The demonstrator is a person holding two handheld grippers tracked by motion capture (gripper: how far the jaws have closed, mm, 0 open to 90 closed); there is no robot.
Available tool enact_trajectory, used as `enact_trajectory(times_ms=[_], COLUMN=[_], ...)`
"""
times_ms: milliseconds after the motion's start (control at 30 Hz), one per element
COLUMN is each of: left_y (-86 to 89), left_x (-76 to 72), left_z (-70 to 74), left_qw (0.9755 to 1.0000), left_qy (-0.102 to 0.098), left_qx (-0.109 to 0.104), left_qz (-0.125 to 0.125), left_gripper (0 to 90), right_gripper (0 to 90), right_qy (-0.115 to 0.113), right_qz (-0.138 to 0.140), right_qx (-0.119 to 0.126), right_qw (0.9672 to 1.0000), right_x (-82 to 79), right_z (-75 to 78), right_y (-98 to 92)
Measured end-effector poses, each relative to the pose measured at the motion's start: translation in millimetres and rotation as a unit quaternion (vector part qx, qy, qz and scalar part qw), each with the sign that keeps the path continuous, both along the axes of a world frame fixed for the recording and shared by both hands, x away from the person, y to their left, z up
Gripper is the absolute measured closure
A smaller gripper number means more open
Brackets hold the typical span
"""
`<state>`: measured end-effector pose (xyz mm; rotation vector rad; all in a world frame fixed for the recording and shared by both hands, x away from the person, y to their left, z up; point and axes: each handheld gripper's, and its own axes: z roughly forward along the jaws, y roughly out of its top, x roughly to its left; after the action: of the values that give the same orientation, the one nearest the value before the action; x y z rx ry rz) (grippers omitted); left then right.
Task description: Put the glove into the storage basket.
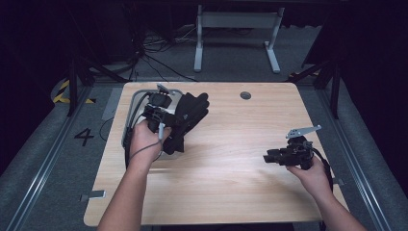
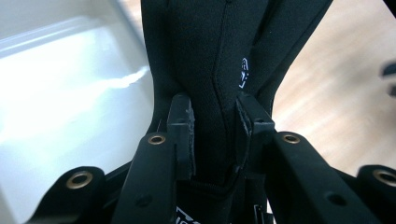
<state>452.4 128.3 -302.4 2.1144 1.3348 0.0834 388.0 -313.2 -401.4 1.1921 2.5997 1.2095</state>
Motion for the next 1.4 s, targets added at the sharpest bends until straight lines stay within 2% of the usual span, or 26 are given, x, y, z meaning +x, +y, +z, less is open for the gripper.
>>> enact_trajectory(times_ms=[100, 167, 300, 400, 600, 667, 867, 933, 967, 1000, 1067, 1133, 1233, 1300, 1400], left_y=[11.5, 17.3, 27.8, 34.2, 39.6, 42.4, 49.3, 49.6, 50.1, 50.3, 50.0, 50.4, 53.7, 54.3, 54.2], left_x=[7.1, 7.9, 9.6, 18.5, 41.6, 47.0, 62.3, 65.6, 65.8, 65.4, 61.5, 53.9, 38.2, 26.7, 10.2], left_z=[-0.4, 5.3, 20.8, 21.0, -7.7, -18.0, -48.3, -56.3, -58.1, -59.2, -57.6, -52.3, -43.6, -38.4, -31.1], left_qw=[0.9997, 0.9993, 0.9978, 0.9956, 0.9901, 0.9871, 0.9831, 0.9804, 0.9804, 0.9808, 0.9826, 0.9862, 0.9902, 0.9916, 0.9935], left_qy=[0.003, -0.003, -0.019, -0.014, 0.02, 0.027, 0.073, 0.087, 0.087, 0.085, 0.079, 0.057, 0.028, 0.008, -0.005], left_qx=[-0.019, -0.024, -0.008, 0.011, 0.036, 0.048, 0.038, 0.042, 0.044, 0.037, 0.033, 0.037, 0.013, 0.007, -0.006], left_qz=[0.017, 0.027, 0.063, 0.092, 0.134, 0.15, 0.163, 0.172, 0.171, 0.172, 0.165, 0.151, 0.136, 0.129, 0.113], left_gripper=[71.2, 71.2, 71.2, 71.2, 71.1, 70.9, 69.7, 64.9, 58.8, 50.4, 40.9, 39.0, 37.7, 38.5, 39.5], right_gripper=[62.0, 62.0, 61.6, 61.0, 60.8, 60.7, 60.6, 60.5, 60.4, 60.2, 59.8, 59.6, 58.9, 58.5, 57.8], right_qy=[0.002, 0.002, 0.004, 0.006, 0.005, 0.005, 0.005, 0.004, 0.004, 0.003, -0.001, -0.006, -0.01, -0.014, -0.021], right_qz=[-0.001, -0.001, 0.0, 0.001, 0.006, 0.007, 0.007, 0.005, 0.004, 0.004, 0.001, -0.005, -0.012, -0.018, -0.026], right_qx=[0.0, 0.001, 0.0, -0.003, -0.006, -0.004, -0.004, -0.001, 0.0, -0.001, -0.003, -0.006, -0.004, -0.008, -0.014], right_qw=[1.0, 1.0, 1.0, 1.0, 1.0, 1.0, 1.0, 1.0, 1.0, 1.0, 1.0, 1.0, 0.9999, 0.9997, 0.9993], right_x=[-0.9, -1.4, -1.8, -2.0, -3.8, -3.7, -4.2, -3.9, -3.7, -3.4, -2.6, -1.0, 3.1, 5.4, 7.8], right_z=[-0.9, -1.2, -2.2, -3.9, -3.6, -3.8, -4.1, -3.6, -3.3, -2.8, -1.3, 0.5, 3.2, 5.4, 8.4], right_y=[-0.9, -1.7, -1.1, 1.5, 5.1, 4.9, 2.9, 1.9, 1.5, 1.0, -0.3, -2.6, -8.2, -12.8, -19.8])
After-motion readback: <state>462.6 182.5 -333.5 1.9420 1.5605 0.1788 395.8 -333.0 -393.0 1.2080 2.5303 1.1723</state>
